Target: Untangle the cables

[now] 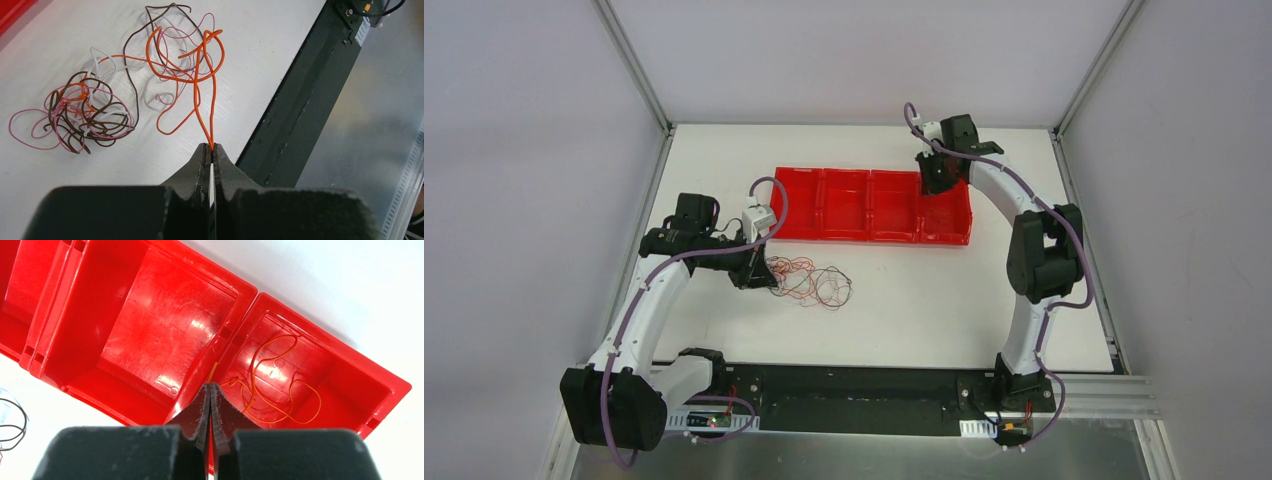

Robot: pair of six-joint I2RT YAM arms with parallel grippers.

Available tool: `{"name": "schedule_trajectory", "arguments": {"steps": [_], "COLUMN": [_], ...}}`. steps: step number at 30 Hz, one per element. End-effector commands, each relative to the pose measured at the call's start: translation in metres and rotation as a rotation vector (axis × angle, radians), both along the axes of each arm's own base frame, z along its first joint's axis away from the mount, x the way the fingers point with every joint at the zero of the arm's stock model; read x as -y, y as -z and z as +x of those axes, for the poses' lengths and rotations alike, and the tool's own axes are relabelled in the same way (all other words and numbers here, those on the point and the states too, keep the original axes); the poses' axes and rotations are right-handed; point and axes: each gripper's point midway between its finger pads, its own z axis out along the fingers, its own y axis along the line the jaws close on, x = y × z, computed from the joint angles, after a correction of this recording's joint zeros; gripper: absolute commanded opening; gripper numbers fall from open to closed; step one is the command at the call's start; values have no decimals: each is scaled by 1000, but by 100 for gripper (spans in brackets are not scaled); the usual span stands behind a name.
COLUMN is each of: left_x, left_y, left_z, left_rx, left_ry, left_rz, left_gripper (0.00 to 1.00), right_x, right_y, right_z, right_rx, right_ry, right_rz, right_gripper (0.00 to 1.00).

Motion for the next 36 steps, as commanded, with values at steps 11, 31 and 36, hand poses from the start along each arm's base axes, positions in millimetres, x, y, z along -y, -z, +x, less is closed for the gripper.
{"name": "schedule_trajectory", "arguments": {"steps": [11,31,36], "left_x": [16,67,86], "left_y": [-40,-155,-173], "left_z": [0,-14,-27], "left_rx": [58,153,150], "left_ry": [26,178,262], "left_rz": [-95,-309,-331], "left_gripper": [0,0,0], "right_x": [65,-91,-135], "right_y": [-9,-230,-253], "right_z": [5,-168,-203], "right_rx": [28,67,205], "right_ry": [87,-416,-616], "right_rz": [-167,579,541], "right_gripper": [0,91,94]}}
